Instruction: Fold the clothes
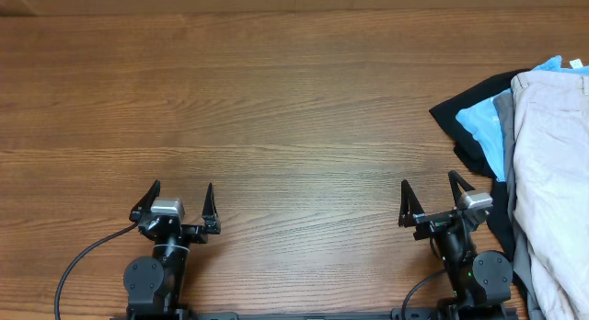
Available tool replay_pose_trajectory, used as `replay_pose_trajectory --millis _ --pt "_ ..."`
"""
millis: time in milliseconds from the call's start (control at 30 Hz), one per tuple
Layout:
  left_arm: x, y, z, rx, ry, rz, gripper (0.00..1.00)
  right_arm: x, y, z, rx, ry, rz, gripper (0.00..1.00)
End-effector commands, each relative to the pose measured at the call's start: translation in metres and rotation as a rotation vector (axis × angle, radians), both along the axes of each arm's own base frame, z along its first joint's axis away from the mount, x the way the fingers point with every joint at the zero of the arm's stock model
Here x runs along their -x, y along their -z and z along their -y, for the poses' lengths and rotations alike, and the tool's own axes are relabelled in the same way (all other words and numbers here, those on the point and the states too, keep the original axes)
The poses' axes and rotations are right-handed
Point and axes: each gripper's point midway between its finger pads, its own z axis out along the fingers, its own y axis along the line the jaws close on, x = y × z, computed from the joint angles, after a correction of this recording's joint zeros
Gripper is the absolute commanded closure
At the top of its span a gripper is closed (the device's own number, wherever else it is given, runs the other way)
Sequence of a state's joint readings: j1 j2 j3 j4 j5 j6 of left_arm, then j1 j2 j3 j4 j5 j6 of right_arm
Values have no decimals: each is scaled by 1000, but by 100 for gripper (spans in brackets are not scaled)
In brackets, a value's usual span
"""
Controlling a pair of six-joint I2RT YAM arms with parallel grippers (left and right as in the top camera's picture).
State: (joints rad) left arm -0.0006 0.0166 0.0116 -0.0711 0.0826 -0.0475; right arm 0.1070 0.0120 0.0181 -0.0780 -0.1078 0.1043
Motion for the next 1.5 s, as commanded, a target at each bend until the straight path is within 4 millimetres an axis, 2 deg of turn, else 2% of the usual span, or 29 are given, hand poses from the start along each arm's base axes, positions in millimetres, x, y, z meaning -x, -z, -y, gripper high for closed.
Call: replay_pose_trajectory --millis 0,1467 --pt "0 1 -22 -244 -111 5 0 0 2 -2 3 -9 3 0" --pt "0 1 -22 -245 -111 5 0 0 2 -2 3 -9 3 0"
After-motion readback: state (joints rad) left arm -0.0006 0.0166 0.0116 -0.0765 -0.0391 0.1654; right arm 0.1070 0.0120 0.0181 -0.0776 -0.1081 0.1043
